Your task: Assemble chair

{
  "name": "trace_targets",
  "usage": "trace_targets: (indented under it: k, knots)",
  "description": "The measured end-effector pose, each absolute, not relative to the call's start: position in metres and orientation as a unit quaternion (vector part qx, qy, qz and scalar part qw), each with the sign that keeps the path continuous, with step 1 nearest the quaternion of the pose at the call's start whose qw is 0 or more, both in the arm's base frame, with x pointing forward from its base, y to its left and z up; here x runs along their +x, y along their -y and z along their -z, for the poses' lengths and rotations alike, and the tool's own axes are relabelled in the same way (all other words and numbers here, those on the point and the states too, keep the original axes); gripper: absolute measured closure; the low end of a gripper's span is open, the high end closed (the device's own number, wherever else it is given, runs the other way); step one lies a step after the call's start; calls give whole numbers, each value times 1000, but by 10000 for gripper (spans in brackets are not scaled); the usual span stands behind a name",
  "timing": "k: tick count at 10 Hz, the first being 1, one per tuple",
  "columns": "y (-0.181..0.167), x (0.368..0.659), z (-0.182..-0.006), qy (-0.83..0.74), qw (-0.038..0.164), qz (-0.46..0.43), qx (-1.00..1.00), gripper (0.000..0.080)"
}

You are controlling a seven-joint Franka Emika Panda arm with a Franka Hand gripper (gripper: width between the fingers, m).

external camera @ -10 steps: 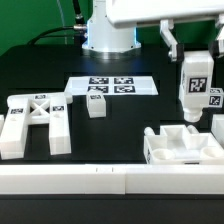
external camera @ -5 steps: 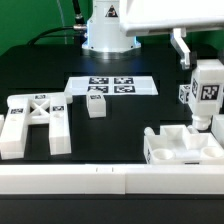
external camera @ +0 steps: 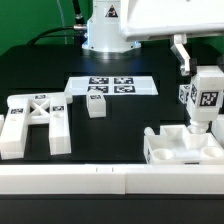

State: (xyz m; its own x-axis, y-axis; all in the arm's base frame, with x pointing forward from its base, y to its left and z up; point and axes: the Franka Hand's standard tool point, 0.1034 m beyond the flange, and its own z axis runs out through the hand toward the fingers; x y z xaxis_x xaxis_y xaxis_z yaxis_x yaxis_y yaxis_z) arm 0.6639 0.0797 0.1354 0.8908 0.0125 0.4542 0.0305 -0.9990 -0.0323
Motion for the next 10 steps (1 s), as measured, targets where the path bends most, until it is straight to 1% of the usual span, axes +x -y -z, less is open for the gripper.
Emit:
trace_targets:
  k: [2,4,5,10]
  knots:
    - [-95,661,-128,10,24,230,-973,511]
    - [-96,662,-122,13,23,232,-972,511]
    - [-95,663,-123,13,22,246,-969,511]
    - [-97,663,-119,16,21,244,-969,511]
